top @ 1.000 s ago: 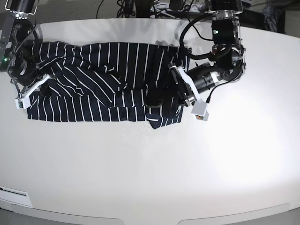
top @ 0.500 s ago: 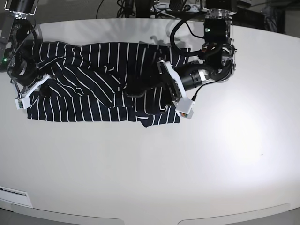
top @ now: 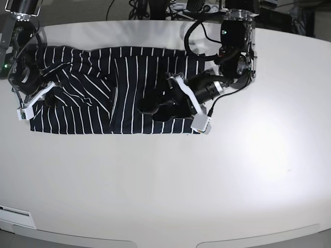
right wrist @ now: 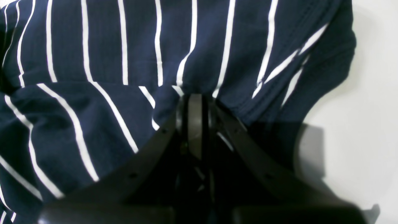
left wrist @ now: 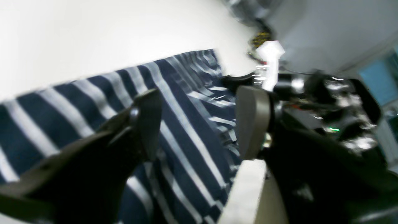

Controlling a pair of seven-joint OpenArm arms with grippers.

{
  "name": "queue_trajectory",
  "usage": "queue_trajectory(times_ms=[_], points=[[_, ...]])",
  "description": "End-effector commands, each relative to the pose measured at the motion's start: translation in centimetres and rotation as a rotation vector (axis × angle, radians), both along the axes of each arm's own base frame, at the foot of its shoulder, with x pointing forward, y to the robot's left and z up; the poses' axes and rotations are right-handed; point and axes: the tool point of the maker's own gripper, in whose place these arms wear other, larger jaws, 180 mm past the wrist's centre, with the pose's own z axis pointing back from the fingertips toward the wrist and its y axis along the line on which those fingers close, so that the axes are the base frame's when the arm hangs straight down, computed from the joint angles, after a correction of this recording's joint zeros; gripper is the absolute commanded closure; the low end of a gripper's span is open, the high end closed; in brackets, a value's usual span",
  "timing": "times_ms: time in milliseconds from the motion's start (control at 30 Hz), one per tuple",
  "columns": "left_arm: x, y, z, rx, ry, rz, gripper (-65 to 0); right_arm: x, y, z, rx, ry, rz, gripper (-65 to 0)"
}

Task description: Fold the T-shirt properly

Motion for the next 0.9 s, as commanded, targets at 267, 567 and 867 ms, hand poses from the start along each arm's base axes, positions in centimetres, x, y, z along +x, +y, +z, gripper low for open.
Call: queue_trajectory(times_ms=[267, 567, 867], points=[[1.3, 2.0, -3.0, 0.248, -0.018, 0.081, 0.0, -0.7, -0.6, -0.2, -0.033, 0.044, 0.016, -5.4], [-1.2, 4.3, -8.0, 0.416, 0.101, 0.15, 0.0, 2.5, 0.7, 2.4, 0.028, -0.065, 0.049, -6.1], [-3.3, 5.7, -10.5, 0.488, 0.15, 0.142, 0.0, 8.1, 0.6, 7.7, 0.04, -0.236, 0.056, -28.8]])
